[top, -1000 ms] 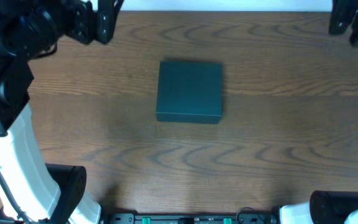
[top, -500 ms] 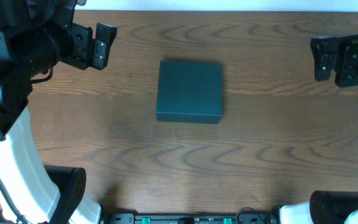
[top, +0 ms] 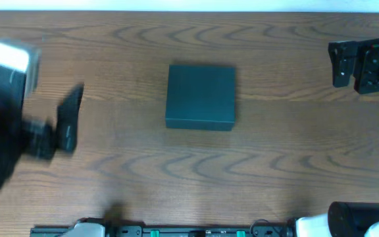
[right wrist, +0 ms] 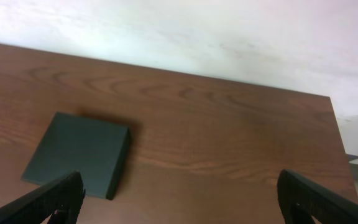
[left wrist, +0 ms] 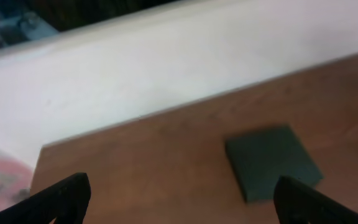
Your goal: Pack container
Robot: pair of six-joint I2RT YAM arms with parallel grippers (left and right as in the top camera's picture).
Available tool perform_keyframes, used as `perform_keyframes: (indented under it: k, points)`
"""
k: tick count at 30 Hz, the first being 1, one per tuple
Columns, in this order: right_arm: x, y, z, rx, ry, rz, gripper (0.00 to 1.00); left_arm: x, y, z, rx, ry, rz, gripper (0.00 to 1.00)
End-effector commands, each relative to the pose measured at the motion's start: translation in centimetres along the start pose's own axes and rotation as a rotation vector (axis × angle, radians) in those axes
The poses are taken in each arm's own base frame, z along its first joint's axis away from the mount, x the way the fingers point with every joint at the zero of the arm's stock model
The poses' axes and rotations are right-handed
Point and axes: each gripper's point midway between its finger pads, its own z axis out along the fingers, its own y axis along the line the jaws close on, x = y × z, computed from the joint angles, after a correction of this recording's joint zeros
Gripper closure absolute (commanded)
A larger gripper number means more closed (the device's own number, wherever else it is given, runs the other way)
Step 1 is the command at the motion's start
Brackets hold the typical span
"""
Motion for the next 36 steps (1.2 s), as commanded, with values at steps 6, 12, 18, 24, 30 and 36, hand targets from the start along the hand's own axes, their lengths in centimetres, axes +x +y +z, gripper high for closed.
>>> perform_keyframes:
  k: [6, 12, 18, 24, 30, 36]
  points:
    - [0.0, 0.1, 0.0, 0.002, 0.002, -0.017, 0.01, 8.0, -0.8, -3.2, -0.044, 0.129, 0.003, 0.05]
    - [0.0, 0.1, 0.0, 0.002, 0.002, -0.017, 0.01, 11.5, -1.2, -2.5, -0.067, 0.084, 0.005, 0.05]
    - [0.0, 0.1, 0.0, 0.002, 0.002, -0.017, 0.01, 15.0, -1.4, 1.1, -0.1, 0.038, -0.023, 0.05]
    - [0.0, 0.1, 0.0, 0.002, 0.002, -0.017, 0.01, 18.9, -0.9, 5.3, -0.164, -0.003, -0.067, 0.05]
    - [0.0, 0.1, 0.0, 0.002, 0.002, -0.017, 0.01, 23.3, 0.1, 9.0, -0.241, -0.041, -0.192, 0.05]
    - [0.0, 0.1, 0.0, 0.002, 0.002, -0.017, 0.01, 28.3, 0.3, 12.1, -0.288, -0.064, -0.227, 0.05]
